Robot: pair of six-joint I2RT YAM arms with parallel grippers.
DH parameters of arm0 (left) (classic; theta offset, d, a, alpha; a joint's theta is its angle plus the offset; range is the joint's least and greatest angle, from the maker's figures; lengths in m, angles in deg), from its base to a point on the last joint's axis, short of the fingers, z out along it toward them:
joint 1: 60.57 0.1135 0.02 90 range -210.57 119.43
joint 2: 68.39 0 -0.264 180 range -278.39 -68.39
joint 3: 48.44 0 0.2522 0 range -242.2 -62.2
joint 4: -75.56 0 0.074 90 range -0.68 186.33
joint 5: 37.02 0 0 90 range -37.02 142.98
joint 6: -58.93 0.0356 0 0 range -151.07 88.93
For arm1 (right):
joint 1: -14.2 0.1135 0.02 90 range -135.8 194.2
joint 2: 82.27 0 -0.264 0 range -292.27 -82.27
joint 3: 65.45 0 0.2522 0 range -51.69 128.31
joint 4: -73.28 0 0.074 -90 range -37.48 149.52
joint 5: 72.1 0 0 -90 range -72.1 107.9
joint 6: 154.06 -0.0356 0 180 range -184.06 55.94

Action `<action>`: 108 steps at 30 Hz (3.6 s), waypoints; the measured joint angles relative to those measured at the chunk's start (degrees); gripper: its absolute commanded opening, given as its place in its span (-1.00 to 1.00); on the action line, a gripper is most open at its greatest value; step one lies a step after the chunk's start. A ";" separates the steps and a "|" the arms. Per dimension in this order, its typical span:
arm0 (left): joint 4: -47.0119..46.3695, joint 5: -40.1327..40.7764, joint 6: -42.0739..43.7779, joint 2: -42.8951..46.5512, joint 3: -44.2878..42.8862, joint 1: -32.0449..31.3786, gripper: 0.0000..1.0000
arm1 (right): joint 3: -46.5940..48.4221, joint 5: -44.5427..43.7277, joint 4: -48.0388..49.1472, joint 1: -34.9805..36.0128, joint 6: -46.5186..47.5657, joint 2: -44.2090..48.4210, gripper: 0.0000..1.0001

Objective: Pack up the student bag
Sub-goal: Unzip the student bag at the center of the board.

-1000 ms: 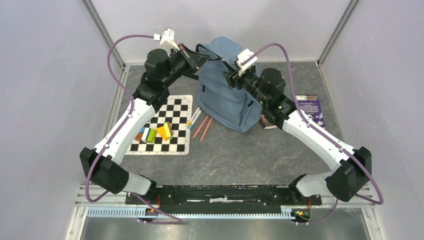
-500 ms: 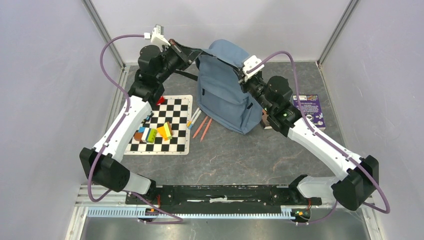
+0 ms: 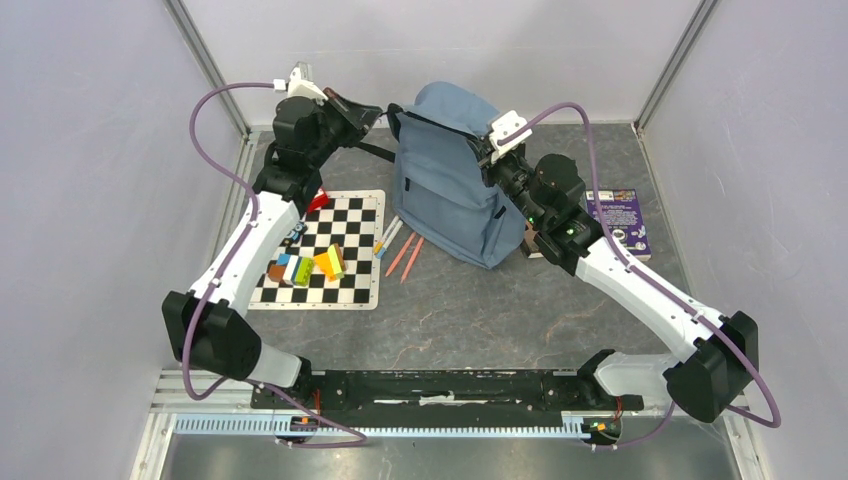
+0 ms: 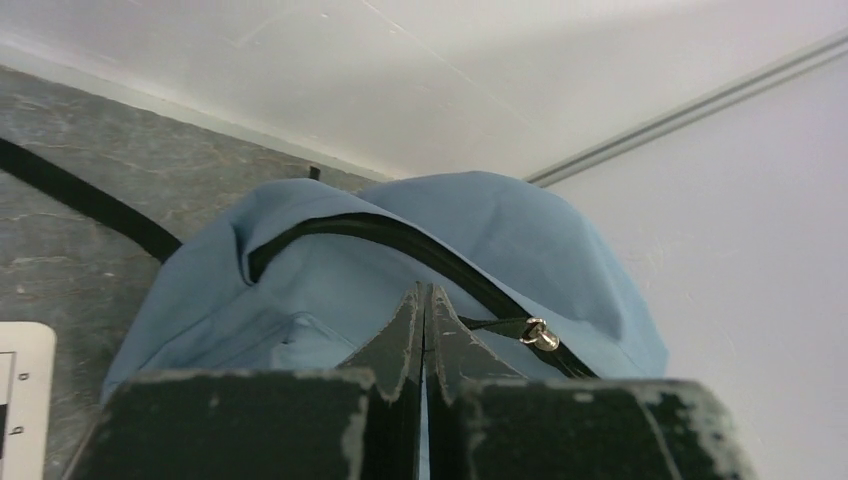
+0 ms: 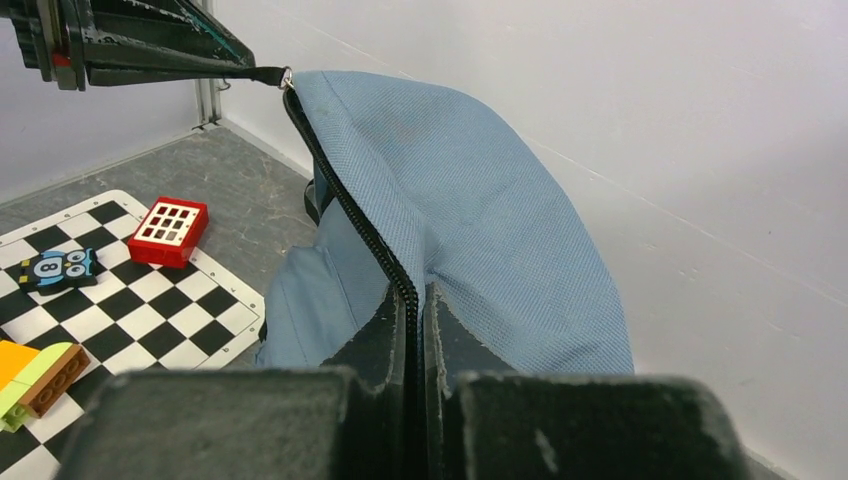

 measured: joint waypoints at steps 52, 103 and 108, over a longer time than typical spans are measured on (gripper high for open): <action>-5.44 -4.66 9.31 -16.65 10.95 1.33 0.00 | 1.64 -2.62 1.36 -0.02 -0.61 -2.34 -0.47; 3.41 -3.50 -4.50 -9.07 -6.82 -1.29 0.57 | 25.75 -1.86 -16.09 -0.61 -2.16 -12.72 0.63; 3.65 -3.34 -4.70 -9.07 -6.80 -1.33 0.68 | 27.45 -1.20 -17.51 -0.83 -2.71 -14.08 0.59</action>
